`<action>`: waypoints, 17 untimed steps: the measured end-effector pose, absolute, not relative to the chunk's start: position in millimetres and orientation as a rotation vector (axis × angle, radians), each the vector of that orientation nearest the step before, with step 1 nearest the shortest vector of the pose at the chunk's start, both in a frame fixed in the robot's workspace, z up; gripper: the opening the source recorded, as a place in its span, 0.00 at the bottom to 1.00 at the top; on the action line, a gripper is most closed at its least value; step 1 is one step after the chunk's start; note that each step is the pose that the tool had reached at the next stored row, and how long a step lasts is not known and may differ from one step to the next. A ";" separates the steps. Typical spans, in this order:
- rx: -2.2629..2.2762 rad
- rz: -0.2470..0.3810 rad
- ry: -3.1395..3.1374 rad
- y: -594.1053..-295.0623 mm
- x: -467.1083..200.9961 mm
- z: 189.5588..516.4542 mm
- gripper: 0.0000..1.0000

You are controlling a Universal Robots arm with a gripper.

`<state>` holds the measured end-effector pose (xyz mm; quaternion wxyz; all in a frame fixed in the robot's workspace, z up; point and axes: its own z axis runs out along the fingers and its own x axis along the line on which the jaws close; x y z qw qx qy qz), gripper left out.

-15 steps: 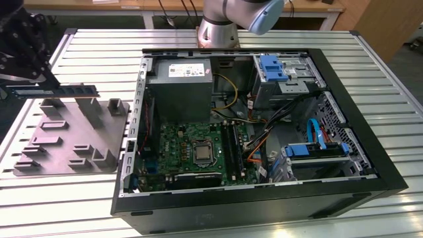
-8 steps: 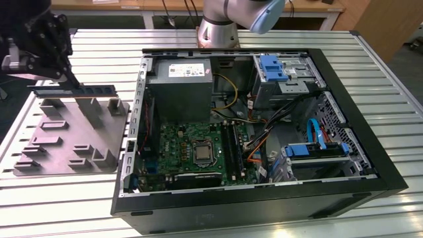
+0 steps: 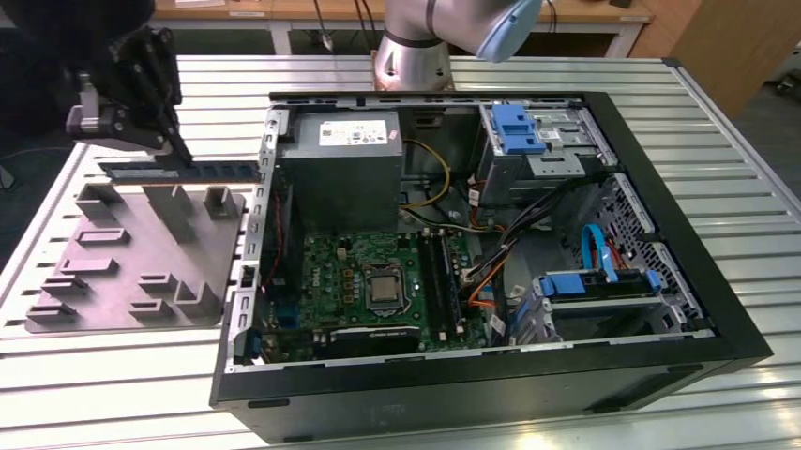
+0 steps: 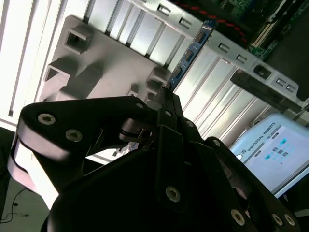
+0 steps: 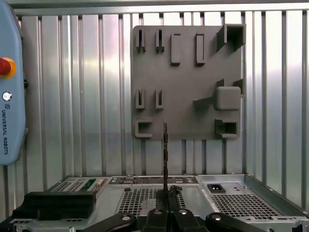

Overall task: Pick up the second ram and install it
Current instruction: 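Pick up the second ram and move it above second insertion slot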

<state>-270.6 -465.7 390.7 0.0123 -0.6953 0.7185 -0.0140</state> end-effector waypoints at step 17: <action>-2.169 -0.040 2.241 -468.0 -193.9 390.7 0.11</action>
